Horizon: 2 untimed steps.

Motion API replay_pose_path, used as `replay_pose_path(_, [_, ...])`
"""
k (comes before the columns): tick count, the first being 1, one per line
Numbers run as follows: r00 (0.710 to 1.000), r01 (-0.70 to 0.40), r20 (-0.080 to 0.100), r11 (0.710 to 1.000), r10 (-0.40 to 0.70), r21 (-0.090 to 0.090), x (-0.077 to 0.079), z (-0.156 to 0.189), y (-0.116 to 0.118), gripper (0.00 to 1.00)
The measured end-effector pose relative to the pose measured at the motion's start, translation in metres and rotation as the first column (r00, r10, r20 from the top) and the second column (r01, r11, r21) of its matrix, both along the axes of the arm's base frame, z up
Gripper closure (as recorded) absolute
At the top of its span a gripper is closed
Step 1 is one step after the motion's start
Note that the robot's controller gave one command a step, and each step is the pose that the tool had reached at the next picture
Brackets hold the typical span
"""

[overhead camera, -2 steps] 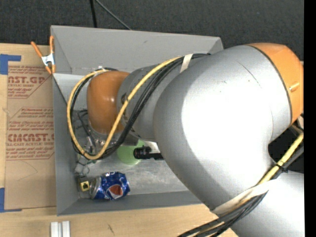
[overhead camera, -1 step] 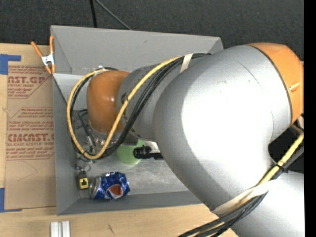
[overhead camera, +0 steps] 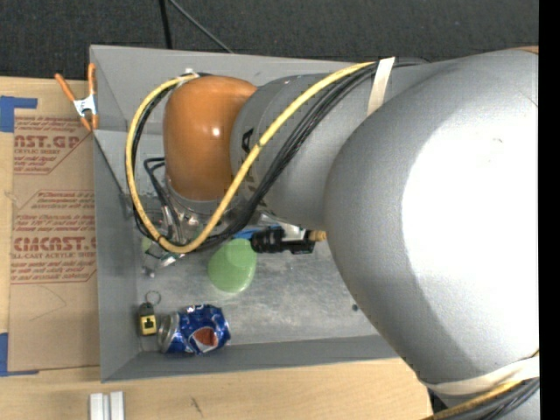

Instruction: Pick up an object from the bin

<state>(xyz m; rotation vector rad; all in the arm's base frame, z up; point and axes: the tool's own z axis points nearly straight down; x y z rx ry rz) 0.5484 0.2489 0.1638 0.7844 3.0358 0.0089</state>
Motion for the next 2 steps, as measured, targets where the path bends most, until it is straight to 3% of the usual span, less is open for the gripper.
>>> replay_pose_path(2, [1.0,-0.003,-0.006,1.0,0.003,-0.003,0.0002,0.0163,0.001,1.0])
